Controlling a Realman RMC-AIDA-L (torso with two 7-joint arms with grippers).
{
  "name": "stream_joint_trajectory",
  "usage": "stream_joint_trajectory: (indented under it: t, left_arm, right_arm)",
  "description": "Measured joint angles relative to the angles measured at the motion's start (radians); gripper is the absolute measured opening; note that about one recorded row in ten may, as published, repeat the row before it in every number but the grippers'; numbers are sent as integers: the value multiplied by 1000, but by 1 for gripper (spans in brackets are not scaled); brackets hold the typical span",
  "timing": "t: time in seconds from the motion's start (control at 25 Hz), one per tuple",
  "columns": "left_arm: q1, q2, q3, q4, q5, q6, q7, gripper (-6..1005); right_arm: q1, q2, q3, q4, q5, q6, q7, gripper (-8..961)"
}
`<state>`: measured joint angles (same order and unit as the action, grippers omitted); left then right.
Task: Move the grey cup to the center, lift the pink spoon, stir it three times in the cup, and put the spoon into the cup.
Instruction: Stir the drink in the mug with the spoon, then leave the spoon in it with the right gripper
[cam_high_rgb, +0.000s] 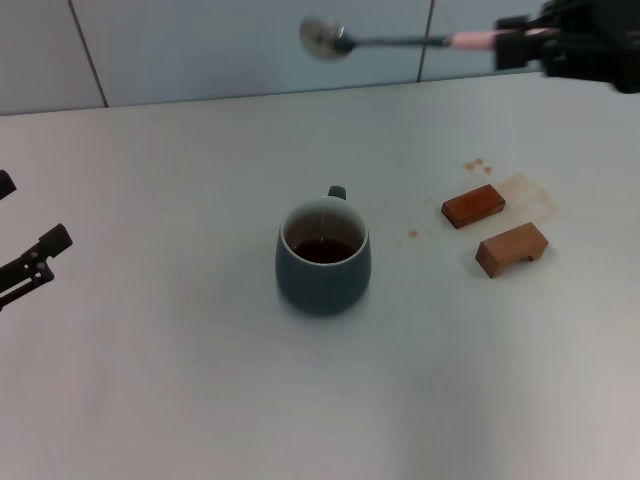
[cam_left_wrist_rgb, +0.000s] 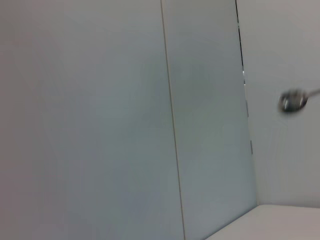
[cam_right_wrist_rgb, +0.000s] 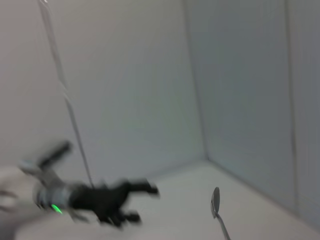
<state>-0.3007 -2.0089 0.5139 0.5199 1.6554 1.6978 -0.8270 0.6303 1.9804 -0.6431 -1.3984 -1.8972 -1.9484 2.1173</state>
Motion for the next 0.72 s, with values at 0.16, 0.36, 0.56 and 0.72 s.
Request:
stream_joint_trajectory:
  t: [0.16, 0.36, 0.56, 0.72]
  left_arm:
    - [-1, -1, 0, 0, -1, 0, 0, 842]
    - [-2, -5, 3, 0, -2, 0, 0, 842]
    - [-2, -6, 6, 1, 0, 1, 0, 842]
    - [0, -7, 14, 2, 4, 2, 0, 842]
  right_arm:
    - [59, -7, -85, -66, -139, 16, 169, 112]
    - [188, -22, -175, -34, -337, -6, 333, 112]
    - [319, -25, -255, 85, -468, -18, 384, 113]
    - [431, -23, -292, 251, -583, -10, 389, 113]
